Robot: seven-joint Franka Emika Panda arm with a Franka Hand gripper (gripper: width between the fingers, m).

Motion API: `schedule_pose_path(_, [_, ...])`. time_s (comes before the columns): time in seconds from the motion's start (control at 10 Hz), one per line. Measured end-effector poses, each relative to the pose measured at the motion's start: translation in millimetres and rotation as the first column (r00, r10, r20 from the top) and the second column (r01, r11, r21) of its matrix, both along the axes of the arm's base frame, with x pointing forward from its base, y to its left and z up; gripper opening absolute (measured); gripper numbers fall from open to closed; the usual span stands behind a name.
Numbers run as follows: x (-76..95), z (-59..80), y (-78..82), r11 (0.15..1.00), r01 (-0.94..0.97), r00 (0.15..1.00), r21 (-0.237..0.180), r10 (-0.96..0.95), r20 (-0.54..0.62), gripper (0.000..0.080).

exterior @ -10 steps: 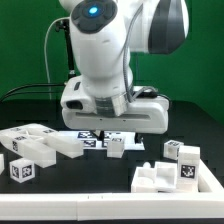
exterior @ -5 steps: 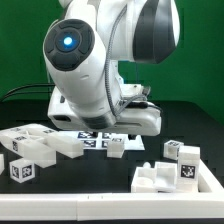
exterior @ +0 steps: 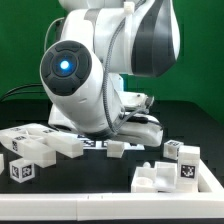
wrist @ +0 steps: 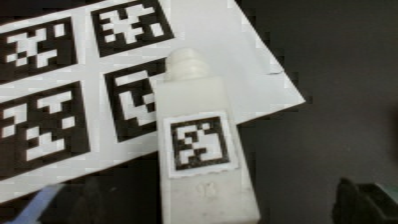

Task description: Assemble chair

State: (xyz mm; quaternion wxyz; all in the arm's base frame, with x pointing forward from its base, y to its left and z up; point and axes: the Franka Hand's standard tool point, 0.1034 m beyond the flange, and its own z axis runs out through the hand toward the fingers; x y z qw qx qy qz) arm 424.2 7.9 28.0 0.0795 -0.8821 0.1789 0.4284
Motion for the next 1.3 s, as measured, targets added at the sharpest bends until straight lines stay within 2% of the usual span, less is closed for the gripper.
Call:
schedule_pose_path(0.1, [-0.1,-0.2,-0.1,1.000,-0.004,1.000,0.004,0.004,0.000,0.0649])
schedule_pose_path(0.2, [1.1,0.1,-1.8,0.991,-0.094,0.996,0.099,0.092,0.022,0.0649])
schedule_pose_path(0.3, [4.0,-2.1,-5.0,0.990,-0.075,0.997,0.115,0.072,0.031,0.0649])
schedule_pose_path(0.6, [2.6,-3.3,-7.6,0.992,-0.063,0.998,0.105,0.061,0.023,0.0649])
schedule_pose_path(0.7, [-3.7,-7.5,-3.5,0.996,-0.035,0.999,0.077,0.036,-0.020,0.0649])
schedule_pose_path(0.8, [-9.5,-11.1,3.7,0.998,-0.021,0.997,0.066,0.025,-0.067,0.0649])
schedule_pose_path(1.0, [-10.5,-12.9,3.2,0.999,-0.008,0.997,0.050,0.012,-0.077,0.0649])
schedule_pose_path(1.1, [-10.8,-13.1,2.9,0.999,-0.007,0.997,0.050,0.011,-0.078,0.0555])
schedule_pose_path(1.2, [-10.9,-13.2,2.8,0.999,-0.007,0.997,0.050,0.011,-0.078,0.0417])
schedule_pose_path(1.3, [-11.0,-13.1,2.5,0.999,-0.006,0.997,0.050,0.010,-0.078,0.0417])
